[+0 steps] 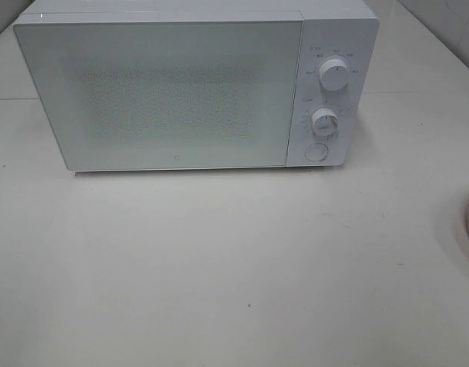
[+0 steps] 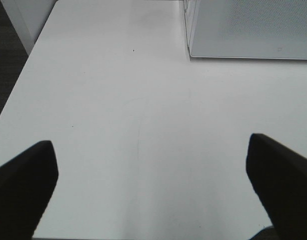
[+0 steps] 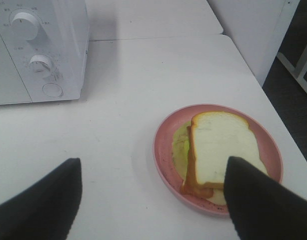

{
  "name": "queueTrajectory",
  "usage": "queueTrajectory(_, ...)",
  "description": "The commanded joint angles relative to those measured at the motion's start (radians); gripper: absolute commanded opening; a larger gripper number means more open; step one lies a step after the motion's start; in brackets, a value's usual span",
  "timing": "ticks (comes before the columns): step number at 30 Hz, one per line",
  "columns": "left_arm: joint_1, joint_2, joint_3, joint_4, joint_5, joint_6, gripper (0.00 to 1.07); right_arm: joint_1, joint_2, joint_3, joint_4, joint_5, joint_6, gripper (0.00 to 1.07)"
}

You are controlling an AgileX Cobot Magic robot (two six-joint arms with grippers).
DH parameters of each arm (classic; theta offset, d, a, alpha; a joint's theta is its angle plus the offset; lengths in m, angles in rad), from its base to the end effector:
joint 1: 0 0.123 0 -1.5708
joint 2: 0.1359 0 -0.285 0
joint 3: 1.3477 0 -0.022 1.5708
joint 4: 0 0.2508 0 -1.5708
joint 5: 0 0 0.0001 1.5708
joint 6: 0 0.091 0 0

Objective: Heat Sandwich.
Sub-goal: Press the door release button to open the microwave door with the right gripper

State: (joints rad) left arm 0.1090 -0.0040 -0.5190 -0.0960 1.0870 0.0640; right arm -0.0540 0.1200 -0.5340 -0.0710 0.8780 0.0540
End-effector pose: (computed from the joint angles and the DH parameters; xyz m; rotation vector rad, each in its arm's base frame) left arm -0.0081 -0.0087 0.2807 -0.0387 2.0435 -0.0068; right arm 0.0179 -0.0059 0.3015 0.0971 1.9443 -0.0832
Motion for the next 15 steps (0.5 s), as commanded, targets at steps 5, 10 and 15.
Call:
queueTrajectory(5,0.002,-0.017,0.001,0.001,-0.015,-0.001,0.98,-0.002,0.082,-0.003,0.004,-0.119,0.0,0.75)
queueTrajectory(10,0.002,-0.017,0.001,0.001,-0.015,-0.001,0.98,-0.002,0.134,-0.003,0.004,-0.194,0.0,0.75)
queueTrajectory(15,0.002,-0.017,0.001,0.001,-0.015,-0.001,0.98,-0.002,0.192,-0.003,0.003,-0.295,0.0,0.75)
